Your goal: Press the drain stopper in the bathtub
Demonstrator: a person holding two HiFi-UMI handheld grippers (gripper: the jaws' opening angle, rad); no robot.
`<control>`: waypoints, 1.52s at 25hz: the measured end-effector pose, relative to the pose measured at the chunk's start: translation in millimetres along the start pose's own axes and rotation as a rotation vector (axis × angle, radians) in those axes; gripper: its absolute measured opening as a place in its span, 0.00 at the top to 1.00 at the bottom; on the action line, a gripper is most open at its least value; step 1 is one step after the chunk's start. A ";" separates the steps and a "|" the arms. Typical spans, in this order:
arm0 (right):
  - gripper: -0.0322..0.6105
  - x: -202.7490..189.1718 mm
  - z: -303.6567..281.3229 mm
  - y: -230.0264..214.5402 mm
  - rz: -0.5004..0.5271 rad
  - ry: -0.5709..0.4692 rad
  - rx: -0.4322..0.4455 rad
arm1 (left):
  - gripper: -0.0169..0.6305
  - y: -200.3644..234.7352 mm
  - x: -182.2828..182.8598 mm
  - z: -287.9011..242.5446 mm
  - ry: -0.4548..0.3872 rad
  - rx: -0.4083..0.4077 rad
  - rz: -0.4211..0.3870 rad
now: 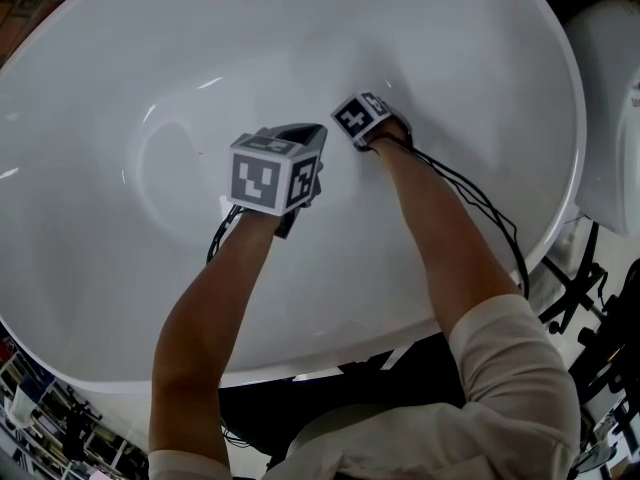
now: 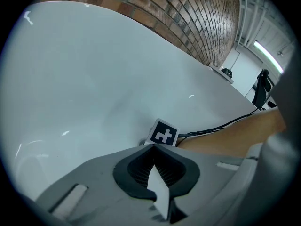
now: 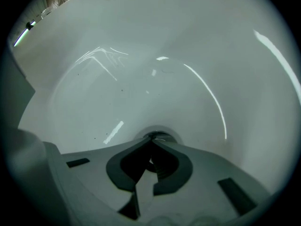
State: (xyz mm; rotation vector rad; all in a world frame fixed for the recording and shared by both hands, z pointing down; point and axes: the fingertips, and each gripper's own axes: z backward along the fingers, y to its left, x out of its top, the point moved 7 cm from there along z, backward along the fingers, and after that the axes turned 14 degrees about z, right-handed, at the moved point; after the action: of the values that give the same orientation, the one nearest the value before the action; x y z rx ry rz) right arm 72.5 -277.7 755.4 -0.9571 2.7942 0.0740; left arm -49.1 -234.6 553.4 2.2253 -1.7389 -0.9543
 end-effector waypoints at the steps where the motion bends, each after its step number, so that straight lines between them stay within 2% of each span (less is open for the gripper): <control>1: 0.93 0.0 -0.5 -0.2 -0.001 0.002 0.000 | 0.97 0.3 -0.8 -0.6 0.001 0.000 0.002; 7: 0.93 3.9 -3.4 -1.6 0.026 0.018 -0.008 | 0.97 3.1 -7.3 -7.1 0.013 -0.016 0.021; 11: 0.93 6.7 -3.4 1.7 0.091 0.024 -0.038 | 0.97 -1.3 -10.3 -7.7 0.020 -0.021 0.027; 13: 0.93 4.3 -4.6 1.6 0.107 0.028 -0.026 | 0.97 -4.7 -9.9 -6.3 0.015 -0.027 0.023; 15: 0.92 2.0 -5.5 -1.4 0.061 0.010 0.027 | 0.97 -5.9 -7.9 -3.2 0.005 -0.030 0.022; 18: 0.93 -6.3 -4.4 -4.2 -0.086 -0.014 0.128 | 0.97 -4.2 -10.3 -0.3 0.005 -0.032 0.023; 21: 0.93 -14.3 -0.4 -3.2 -0.142 0.024 0.152 | 0.97 0.5 -14.6 2.2 0.004 -0.032 0.031; 31: 0.93 -3.4 -3.5 2.2 -0.089 0.014 0.101 | 0.97 0.8 -14.8 2.7 -0.002 -0.031 0.032; 36: 0.93 -9.0 -1.5 -3.2 -0.079 0.022 0.149 | 0.97 -1.6 -13.6 2.1 -0.002 -0.031 0.022; 38: 0.93 -8.7 7.6 -9.9 -0.061 0.051 0.141 | 0.97 -1.4 -12.8 6.4 -0.003 -0.023 0.017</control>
State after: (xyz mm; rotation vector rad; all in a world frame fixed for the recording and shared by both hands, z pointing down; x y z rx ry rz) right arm 86.5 -279.5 749.8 -1.0218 2.7701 -0.1558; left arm -53.1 -220.8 552.6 2.1927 -1.7365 -0.9701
